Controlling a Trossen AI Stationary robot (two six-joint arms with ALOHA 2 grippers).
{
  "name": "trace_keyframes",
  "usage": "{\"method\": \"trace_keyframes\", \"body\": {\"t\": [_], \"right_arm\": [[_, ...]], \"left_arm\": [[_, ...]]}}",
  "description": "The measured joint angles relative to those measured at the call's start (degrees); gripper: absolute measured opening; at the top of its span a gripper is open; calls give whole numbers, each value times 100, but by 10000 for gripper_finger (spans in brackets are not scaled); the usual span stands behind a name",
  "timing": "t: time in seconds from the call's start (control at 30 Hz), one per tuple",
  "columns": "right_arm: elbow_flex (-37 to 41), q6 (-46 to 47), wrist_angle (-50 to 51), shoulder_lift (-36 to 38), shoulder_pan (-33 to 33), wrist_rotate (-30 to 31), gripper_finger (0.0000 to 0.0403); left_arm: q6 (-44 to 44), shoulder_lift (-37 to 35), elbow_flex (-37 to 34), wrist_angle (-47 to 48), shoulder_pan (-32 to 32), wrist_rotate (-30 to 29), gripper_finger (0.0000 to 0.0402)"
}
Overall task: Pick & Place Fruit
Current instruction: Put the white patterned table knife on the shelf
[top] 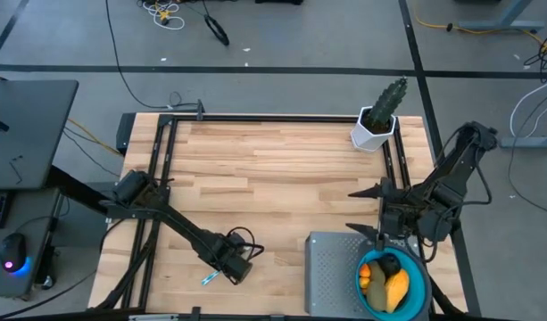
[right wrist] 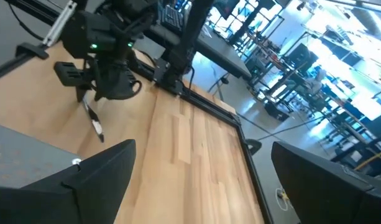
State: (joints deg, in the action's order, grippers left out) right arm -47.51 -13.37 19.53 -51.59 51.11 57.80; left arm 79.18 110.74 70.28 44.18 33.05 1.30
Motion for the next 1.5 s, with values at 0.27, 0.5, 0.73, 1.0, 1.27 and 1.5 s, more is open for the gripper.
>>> {"method": "trace_keyframes", "body": {"t": [0.27,0.5,0.73,1.0,1.27,1.5], "right_arm": [[0,-63,-1,0,-240,-350,387],[0,-43,-3,0,-286,-404,387],[0,91,79,0,-286,-402,387],[0,193,108,0,-286,-396,387],[0,435,255,0,-286,-390,387],[-2,733,426,0,-260,-389,387]], "left_arm": [[57,9,-7,160,62,-107,136],[21,15,-15,160,63,-154,56],[-233,15,-17,155,35,-140,24],[-612,13,175,452,35,-224,41],[-1351,4,1232,1566,35,-1062,28],[-2111,-17,2311,2038,31,-2304,41]]}}
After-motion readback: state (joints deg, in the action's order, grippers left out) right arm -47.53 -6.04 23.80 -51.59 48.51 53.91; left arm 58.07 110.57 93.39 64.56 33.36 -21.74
